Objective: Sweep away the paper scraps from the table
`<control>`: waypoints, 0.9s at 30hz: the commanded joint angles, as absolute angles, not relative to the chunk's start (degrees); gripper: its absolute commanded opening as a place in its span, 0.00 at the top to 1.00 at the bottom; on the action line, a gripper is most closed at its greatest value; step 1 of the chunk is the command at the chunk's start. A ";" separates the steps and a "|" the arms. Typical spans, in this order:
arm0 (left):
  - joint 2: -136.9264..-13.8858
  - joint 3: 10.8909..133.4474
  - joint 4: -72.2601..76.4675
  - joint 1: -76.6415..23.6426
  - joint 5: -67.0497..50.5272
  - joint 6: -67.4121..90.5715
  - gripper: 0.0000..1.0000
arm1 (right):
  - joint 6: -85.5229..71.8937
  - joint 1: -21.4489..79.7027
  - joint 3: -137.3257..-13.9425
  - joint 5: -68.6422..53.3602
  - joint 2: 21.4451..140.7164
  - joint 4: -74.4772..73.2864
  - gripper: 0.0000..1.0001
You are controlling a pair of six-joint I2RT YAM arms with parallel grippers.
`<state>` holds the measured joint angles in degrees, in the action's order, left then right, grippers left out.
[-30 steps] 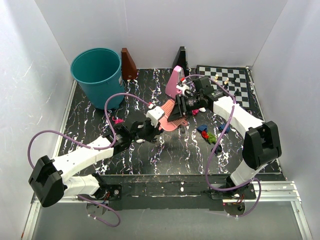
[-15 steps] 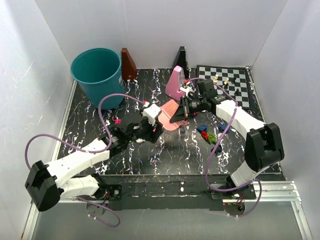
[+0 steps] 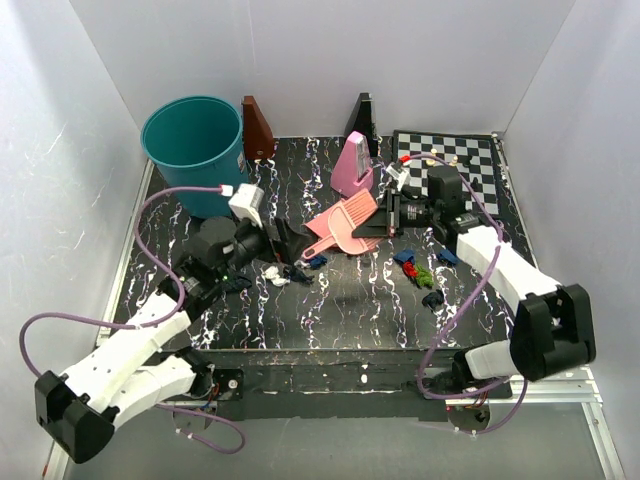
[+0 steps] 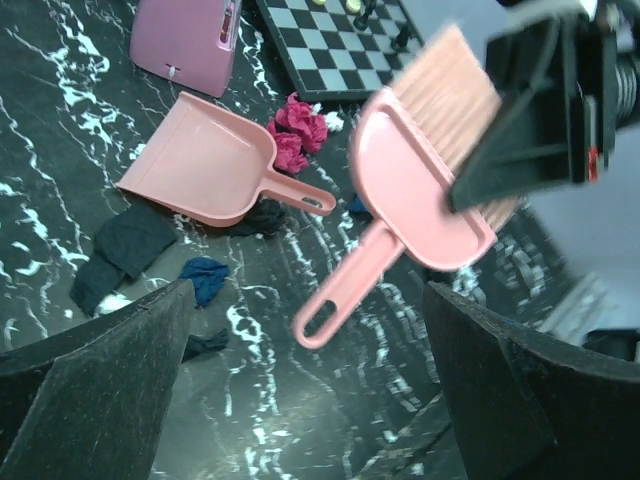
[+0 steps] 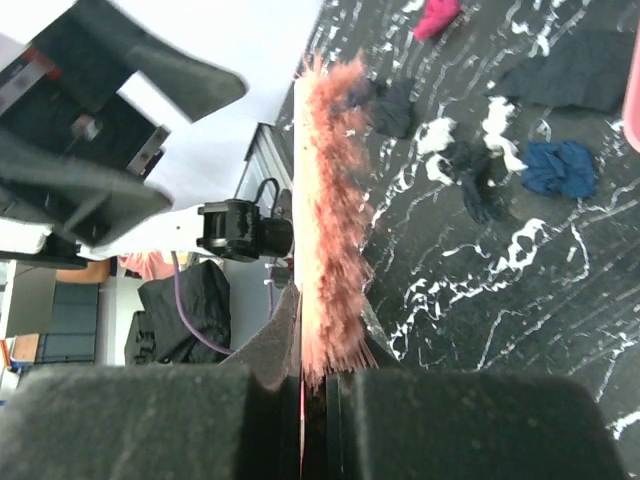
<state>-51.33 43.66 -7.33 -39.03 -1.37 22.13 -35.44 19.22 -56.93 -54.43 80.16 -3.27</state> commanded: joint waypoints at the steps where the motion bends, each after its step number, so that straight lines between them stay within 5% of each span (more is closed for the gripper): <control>1: -52.12 47.63 -8.97 -29.38 -19.04 38.83 0.02 | -44.72 18.37 -53.18 -58.53 73.58 17.37 0.99; 10: -56.95 44.92 14.64 -19.69 -41.12 61.41 0.06 | -62.47 18.02 -50.89 -61.52 71.63 39.26 0.99; 27: -61.26 43.86 27.52 -22.50 -44.21 68.73 0.19 | -72.16 20.57 -53.96 -58.89 79.10 51.50 0.99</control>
